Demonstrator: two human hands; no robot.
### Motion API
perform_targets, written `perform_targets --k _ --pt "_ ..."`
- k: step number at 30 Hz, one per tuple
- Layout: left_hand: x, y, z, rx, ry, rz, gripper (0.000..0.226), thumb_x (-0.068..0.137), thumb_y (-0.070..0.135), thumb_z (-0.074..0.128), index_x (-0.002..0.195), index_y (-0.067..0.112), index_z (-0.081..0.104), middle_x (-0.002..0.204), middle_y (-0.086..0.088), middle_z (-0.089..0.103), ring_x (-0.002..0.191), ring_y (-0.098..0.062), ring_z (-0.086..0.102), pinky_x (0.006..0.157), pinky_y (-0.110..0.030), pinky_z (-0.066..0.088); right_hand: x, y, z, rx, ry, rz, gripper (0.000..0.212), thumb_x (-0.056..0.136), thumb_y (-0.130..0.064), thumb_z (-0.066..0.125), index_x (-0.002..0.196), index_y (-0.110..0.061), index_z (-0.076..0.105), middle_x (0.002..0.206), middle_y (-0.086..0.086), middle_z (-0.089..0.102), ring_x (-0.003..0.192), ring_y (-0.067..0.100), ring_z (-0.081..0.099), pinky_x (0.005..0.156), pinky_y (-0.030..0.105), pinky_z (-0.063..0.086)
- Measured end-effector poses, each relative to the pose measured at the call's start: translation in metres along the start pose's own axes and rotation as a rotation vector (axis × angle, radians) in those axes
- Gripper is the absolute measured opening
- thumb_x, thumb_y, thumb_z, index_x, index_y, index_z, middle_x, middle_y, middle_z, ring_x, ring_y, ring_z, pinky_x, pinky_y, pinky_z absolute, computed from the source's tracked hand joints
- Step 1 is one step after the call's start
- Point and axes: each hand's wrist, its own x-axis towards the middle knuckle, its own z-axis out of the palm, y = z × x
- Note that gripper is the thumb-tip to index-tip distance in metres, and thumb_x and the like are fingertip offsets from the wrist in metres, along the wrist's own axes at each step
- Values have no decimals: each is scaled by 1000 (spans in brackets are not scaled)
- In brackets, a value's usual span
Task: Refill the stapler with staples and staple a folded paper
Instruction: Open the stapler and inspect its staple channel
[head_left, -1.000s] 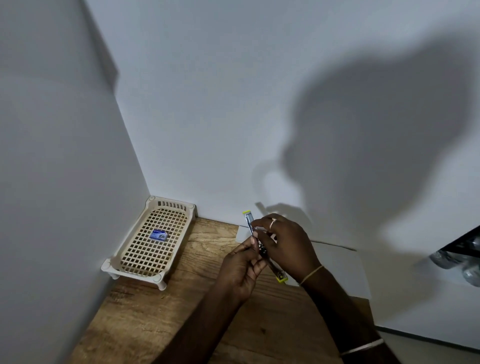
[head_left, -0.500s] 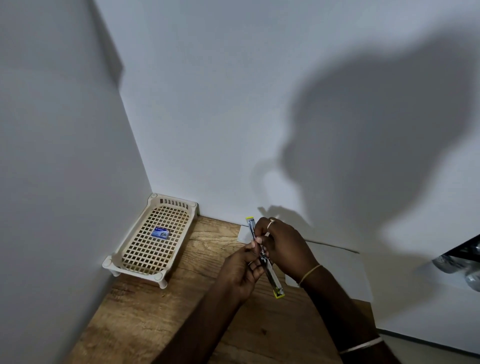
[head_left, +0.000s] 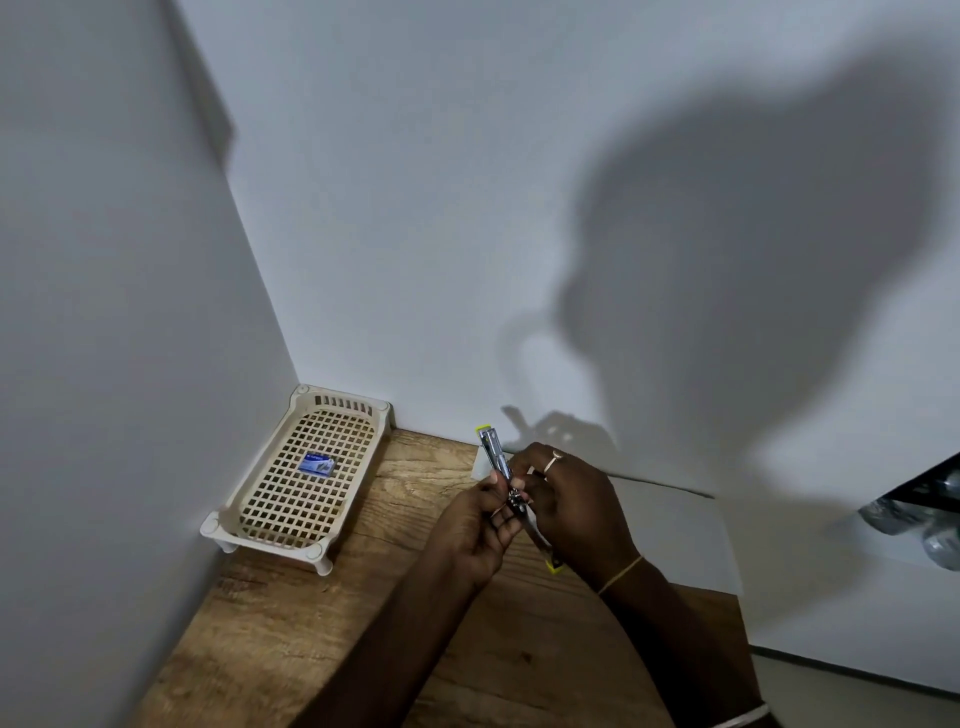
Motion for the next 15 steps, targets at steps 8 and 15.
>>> perform_targets --k 8,15 --pt "3 3 -4 16 -5 2 22 96 -6 48 95 4 67 77 -8 76 70 -19 76 59 -31 62 -9 0 -4 8 50 -22 13 92 -38 63 105 -37 61 79 -18 68 71 2 64 60 23 51" --pt "3 0 -3 109 -21 23 17 97 -3 53 93 7 66 70 -3 74 60 -14 73 55 -29 60 15 -1 -16 200 -136 217 24 79 -14 74 96 -29 65 77 -5 71 61 7 66 62 22 52"
